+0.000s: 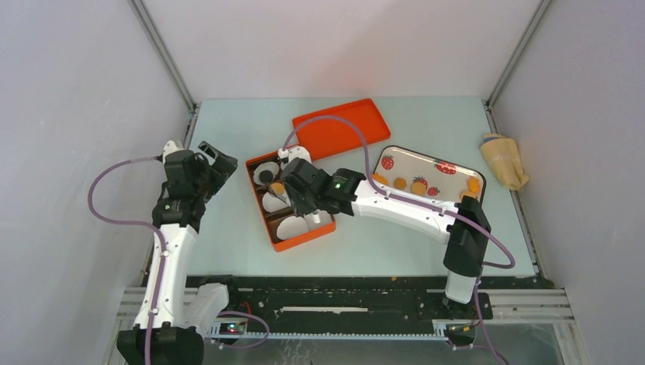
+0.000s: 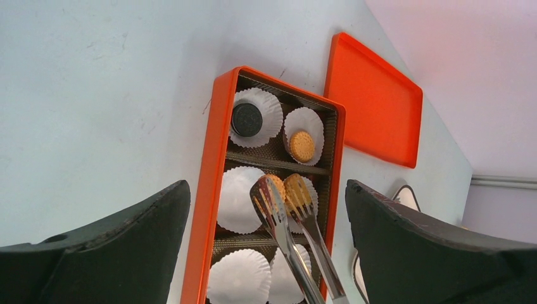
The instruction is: Pack the cookies
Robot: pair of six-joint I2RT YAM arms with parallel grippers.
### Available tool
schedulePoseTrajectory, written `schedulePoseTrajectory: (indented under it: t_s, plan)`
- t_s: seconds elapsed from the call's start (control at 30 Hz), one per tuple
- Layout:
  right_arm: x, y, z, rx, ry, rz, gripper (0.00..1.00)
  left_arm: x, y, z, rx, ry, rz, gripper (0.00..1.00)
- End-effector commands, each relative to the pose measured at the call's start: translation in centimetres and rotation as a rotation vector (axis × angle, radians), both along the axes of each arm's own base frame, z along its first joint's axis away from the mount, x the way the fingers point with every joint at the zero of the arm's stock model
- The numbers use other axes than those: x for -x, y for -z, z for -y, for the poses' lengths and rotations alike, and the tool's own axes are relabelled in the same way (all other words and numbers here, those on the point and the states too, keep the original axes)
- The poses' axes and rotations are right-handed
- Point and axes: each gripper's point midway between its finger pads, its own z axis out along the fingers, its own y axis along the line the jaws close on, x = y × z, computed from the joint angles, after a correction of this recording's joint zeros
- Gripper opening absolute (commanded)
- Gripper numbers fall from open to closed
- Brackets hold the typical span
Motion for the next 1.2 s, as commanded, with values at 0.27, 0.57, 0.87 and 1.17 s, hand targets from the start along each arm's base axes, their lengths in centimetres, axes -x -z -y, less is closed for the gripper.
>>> schedulePoseTrajectory:
  t_s: [0.27, 0.57, 0.87, 1.17]
  plan:
    - [-0.6, -0.8, -2.4, -0.005, -0.027, 0.02, 0.31, 0.4, -1.0, -0.5, -0.024, 0.003, 0.032, 0.97]
    - [-0.3, -0.8, -2.0, 0.01, -0.017, 0.026, 0.51, 0.4, -1.1, -0.1, -0.014, 0.028, 0.041, 0.97]
    - [-0.5, -2.5, -1.7, -0.007, 0.0, 0.061, 0.51, 0.5, -1.7, -0.2, -0.022, 0.029, 0.061, 0.98]
    - [-1.8, -9.5, 7.0, -0.027, 0.193, 0.213, 0.5, 0.2, -1.7, 0.2, -0.009, 0.048, 0.075, 0.98]
